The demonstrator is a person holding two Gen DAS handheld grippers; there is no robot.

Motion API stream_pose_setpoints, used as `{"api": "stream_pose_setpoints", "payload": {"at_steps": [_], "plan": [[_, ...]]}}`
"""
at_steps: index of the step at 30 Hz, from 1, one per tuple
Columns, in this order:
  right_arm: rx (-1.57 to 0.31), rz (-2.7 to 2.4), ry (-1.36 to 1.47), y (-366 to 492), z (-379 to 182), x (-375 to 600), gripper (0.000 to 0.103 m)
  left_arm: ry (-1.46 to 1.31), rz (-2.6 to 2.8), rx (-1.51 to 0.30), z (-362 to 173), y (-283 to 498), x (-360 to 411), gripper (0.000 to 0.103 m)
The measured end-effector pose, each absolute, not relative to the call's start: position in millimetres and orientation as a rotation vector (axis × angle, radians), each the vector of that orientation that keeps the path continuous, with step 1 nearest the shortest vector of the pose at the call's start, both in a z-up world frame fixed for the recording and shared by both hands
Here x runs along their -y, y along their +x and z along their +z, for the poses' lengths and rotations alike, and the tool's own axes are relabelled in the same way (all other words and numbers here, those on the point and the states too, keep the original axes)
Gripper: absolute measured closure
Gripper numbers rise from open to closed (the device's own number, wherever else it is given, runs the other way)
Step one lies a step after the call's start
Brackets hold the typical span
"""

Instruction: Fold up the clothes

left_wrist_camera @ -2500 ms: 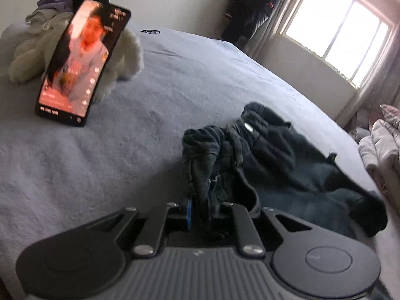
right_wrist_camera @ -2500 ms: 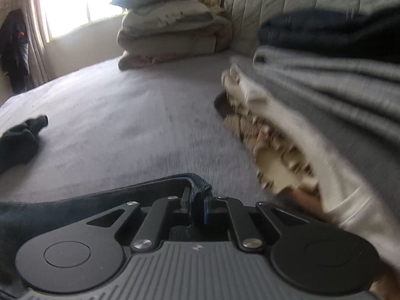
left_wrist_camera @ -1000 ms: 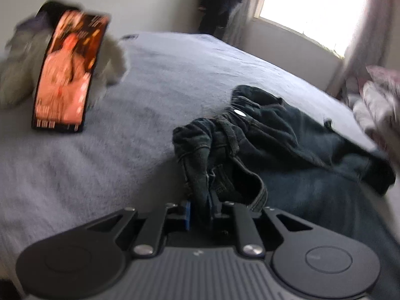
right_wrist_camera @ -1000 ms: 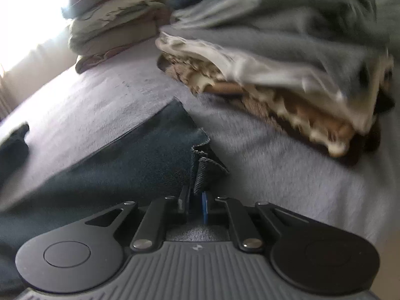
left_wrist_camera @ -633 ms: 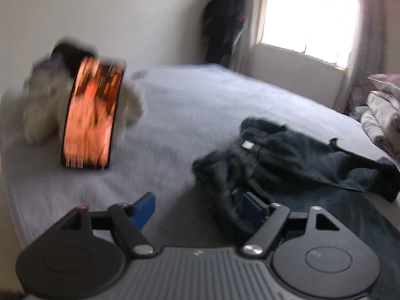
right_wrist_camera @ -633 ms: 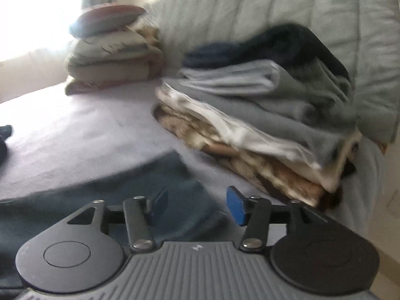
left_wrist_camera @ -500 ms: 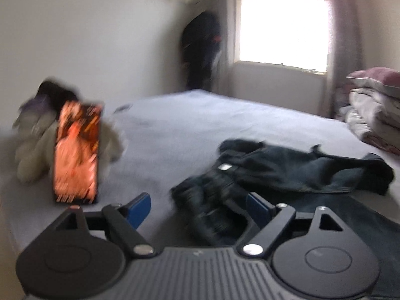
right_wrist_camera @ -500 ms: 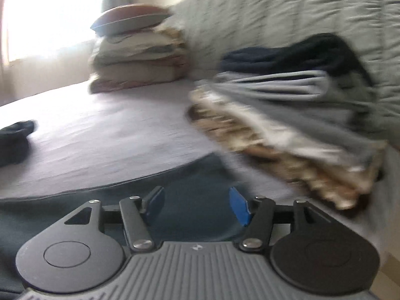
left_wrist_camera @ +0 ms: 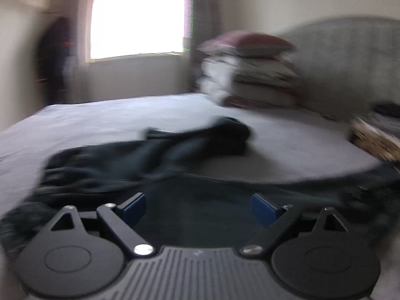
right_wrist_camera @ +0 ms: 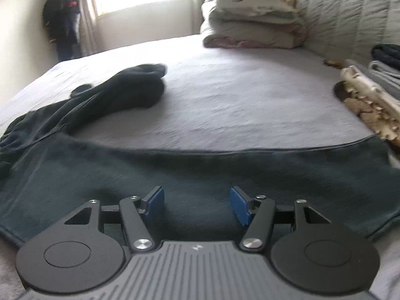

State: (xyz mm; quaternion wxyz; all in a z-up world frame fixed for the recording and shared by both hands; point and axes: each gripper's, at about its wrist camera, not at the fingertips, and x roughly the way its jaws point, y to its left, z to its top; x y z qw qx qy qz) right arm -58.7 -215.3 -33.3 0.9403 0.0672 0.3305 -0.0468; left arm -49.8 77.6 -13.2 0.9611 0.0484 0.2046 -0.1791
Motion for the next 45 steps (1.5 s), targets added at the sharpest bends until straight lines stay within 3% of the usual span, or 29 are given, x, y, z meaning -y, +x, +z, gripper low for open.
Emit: {"api": "stream_pose_setpoints", "payload": {"at_steps": [7, 14, 19, 22, 30, 35, 39, 45], "plan": [[-0.714, -0.087, 0.142, -52.4, -34.2, 206.3, 0.043, 0.219, -0.580, -0.544, -45.3, -53.9, -23.5, 0.017], [-0.745, -0.084, 0.092, -31.5, -47.4, 193.0, 0.041, 0.180, -0.625, -0.586, -55.3, -61.2, -27.1, 0.020], [-0.738, -0.048, 0.092, 10.1, -51.0, 202.6, 0.027, 0.182, -0.630, -0.583, -57.2, -63.3, -24.1, 0.020], [-0.662, -0.014, 0.118, 15.6, -52.8, 210.8, 0.025, 0.181, -0.630, -0.585, -55.5, -61.9, -24.9, 0.020], [-0.641, -0.019, 0.208, -28.9, -30.9, 243.6, 0.026, 0.130, -0.707, -0.537, -35.2, -56.8, -17.0, 0.021], [-0.641, -0.046, 0.115, -72.5, -54.2, 256.8, 0.026, 0.099, -0.816, -0.566, -42.4, -57.0, 9.6, 0.021], [-0.593, -0.009, -0.032, -111.8, -62.9, 253.2, 0.026, 0.236, -0.839, -0.569, -51.8, -74.6, 27.5, 0.021], [-0.609, 0.042, -0.005, -144.9, -51.5, 277.8, 0.026, 0.337, -0.897, -0.569, -45.0, -81.3, 30.6, 0.020]]}}
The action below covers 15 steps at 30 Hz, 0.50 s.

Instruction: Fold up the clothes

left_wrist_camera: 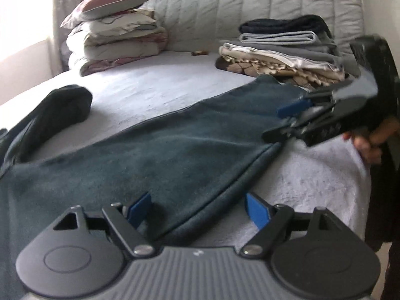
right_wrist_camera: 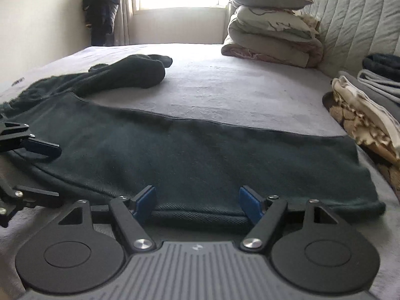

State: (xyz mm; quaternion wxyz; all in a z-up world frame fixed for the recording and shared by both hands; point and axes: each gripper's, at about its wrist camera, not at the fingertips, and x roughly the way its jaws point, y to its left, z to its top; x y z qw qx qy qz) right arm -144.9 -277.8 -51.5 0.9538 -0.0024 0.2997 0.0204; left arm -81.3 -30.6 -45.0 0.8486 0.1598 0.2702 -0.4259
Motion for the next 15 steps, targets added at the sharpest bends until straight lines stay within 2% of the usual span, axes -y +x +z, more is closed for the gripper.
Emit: {"api": "stream_pose_setpoints", "payload": {"at_steps": [8, 15], "plan": [[-0.583, -0.090, 0.100, -108.3, -37.1, 314.4, 0.026, 0.242, -0.955, -0.535, -19.0, -50.1, 61.2, 0.022], [-0.609, -0.192, 0.087, -82.2, -50.4, 340.1, 0.026, 0.226, -1.020, -0.604, -32.3, -13.3, 112.6, 0.022]]}}
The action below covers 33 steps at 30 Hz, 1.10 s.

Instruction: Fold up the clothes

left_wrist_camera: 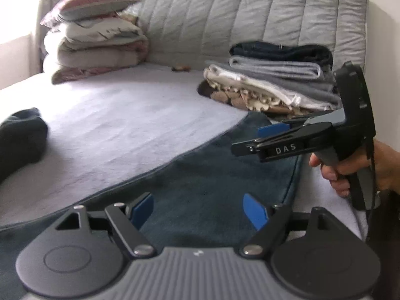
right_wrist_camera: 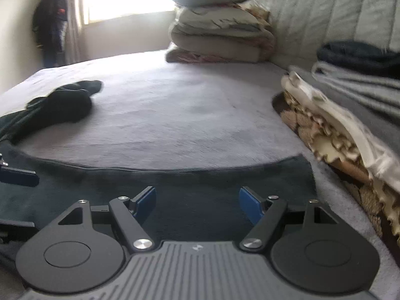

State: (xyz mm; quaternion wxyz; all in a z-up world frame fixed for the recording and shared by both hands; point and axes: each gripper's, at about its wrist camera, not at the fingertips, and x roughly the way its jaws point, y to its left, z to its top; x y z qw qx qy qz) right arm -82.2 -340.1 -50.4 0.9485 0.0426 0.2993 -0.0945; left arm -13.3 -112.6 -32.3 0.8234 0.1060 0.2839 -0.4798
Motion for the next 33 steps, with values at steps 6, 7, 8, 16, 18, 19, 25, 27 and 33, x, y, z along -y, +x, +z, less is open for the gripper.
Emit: {"api": "stream_pose_setpoints", "payload": {"at_steps": [6, 7, 8, 16, 18, 19, 25, 27, 33], "plan": [[-0.627, -0.183, 0.055, -91.9, -57.6, 352.5, 0.026, 0.231, -1.037, -0.616, -53.7, -18.7, 113.8, 0.021], [-0.628, -0.181, 0.040, -95.0, -58.1, 351.4, 0.026, 0.227, -1.039, -0.614, -53.8, -21.4, 110.4, 0.020], [-0.628, -0.180, 0.028, -97.0, -58.4, 350.8, 0.025, 0.229, -1.044, -0.615, -53.7, -24.5, 105.7, 0.020], [-0.652, -0.237, -0.014, -90.8, -52.8, 338.8, 0.025, 0.313, -1.015, -0.661, -36.5, -44.6, 51.3, 0.019], [-0.653, -0.247, -0.012, -89.1, -50.8, 333.1, 0.025, 0.328, -0.977, -0.661, -31.0, -46.4, 33.3, 0.019], [-0.654, -0.249, -0.013, -88.3, -50.1, 329.3, 0.025, 0.326, -0.955, -0.659, -28.4, -46.5, 24.1, 0.019], [-0.672, -0.241, 0.012, -77.5, -31.8, 299.3, 0.025, 0.159, -0.778, -0.628, -15.6, -29.8, -33.4, 0.017], [-0.658, -0.220, 0.040, -71.2, -14.6, 287.4, 0.025, 0.091, -0.711, -0.613, -13.2, -20.1, -49.3, 0.016], [-0.598, -0.171, 0.051, -41.5, 37.9, 248.0, 0.025, -0.001, -0.543, -0.588, -1.5, 20.1, -78.5, 0.011]]}}
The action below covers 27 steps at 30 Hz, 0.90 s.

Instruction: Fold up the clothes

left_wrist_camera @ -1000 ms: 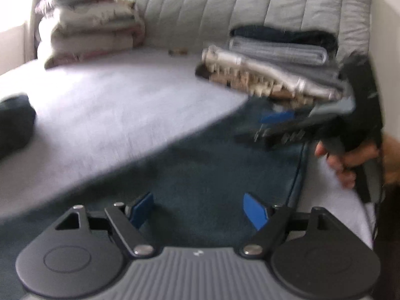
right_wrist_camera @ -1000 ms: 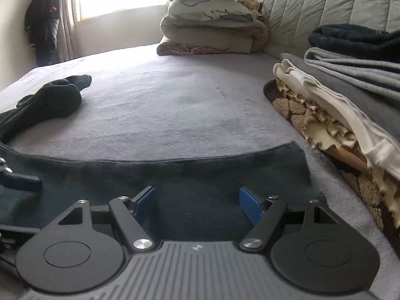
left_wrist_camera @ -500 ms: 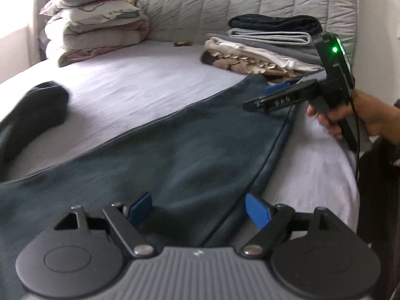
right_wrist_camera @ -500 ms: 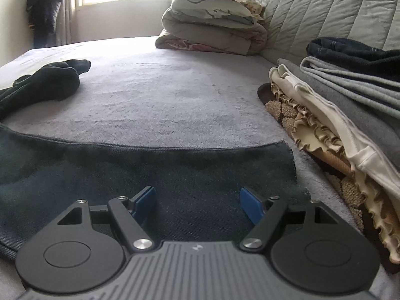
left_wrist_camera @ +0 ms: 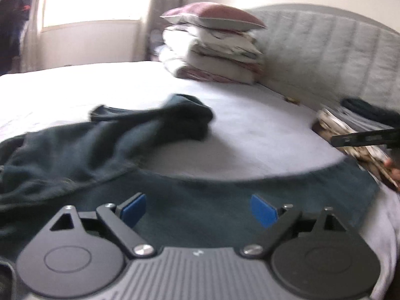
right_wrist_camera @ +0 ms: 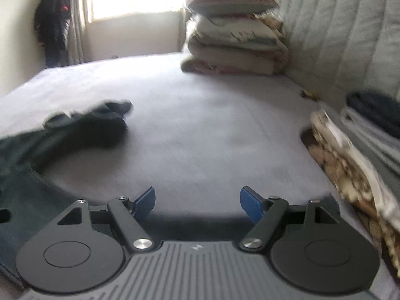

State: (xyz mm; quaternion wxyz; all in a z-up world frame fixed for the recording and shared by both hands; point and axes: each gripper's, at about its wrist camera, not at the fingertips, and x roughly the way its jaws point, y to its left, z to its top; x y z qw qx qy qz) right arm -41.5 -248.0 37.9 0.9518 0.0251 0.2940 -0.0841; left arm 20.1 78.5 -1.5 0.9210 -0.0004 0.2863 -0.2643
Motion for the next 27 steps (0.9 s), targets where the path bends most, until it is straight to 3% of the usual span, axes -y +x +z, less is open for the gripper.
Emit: {"api": "stream_pose_setpoints", "payload": {"at_steps": [7, 27], "plan": [[-0.580, -0.099, 0.061, -1.1, 62.3, 201.8, 0.025, -0.034, -0.380, -0.608, -1.7, 58.8, -107.1, 0.011], [-0.639, 0.147, -0.133, 152.1, 39.7, 34.3, 0.025, -0.043, -0.125, -0.744, -9.5, 84.1, -153.8, 0.003]]}}
